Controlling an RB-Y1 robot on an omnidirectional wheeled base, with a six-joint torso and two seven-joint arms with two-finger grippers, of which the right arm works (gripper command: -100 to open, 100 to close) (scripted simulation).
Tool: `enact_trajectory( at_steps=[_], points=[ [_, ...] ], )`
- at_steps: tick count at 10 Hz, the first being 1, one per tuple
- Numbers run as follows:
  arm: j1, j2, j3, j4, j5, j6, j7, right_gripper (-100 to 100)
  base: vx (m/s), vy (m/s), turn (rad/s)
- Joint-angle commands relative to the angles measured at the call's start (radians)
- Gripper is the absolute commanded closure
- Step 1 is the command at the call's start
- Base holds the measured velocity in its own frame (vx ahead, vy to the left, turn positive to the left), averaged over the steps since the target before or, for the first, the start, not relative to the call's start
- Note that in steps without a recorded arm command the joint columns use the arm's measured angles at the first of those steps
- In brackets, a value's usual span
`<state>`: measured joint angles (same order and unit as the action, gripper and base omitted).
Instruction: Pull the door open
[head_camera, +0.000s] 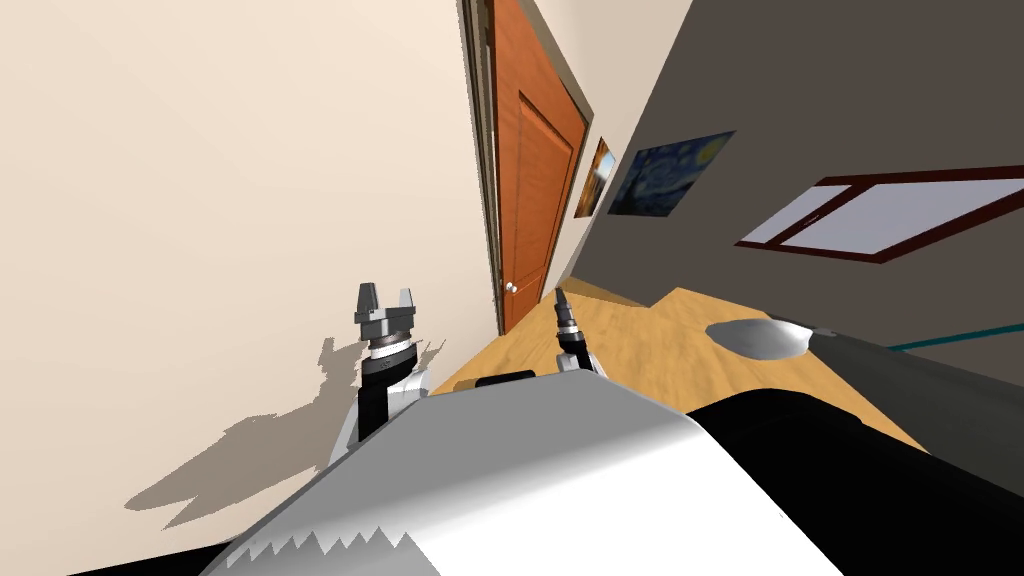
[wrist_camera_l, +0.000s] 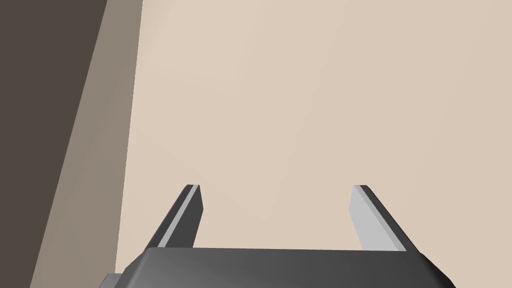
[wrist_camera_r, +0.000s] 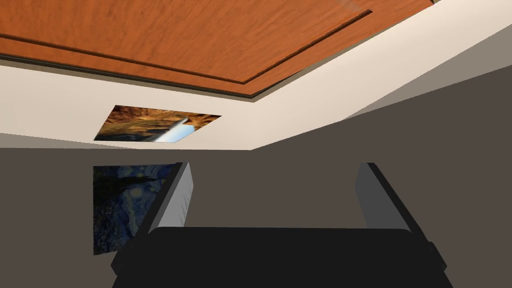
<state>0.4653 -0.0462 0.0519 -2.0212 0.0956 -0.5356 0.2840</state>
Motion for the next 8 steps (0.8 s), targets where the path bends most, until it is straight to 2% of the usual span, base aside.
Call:
enact_trajectory(
  at_steps=[1, 8],
  points=[
    [-0.003, 0.0, 0.004, 0.039, 0.023, -0.018, 0.043, -100, 0.103, -0.02, 0.077],
    [-0.01, -0.012, 0.01, 0.208, 0.12, -0.089, 0.217, -100, 0.098, -0.02, 0.073]
  ],
)
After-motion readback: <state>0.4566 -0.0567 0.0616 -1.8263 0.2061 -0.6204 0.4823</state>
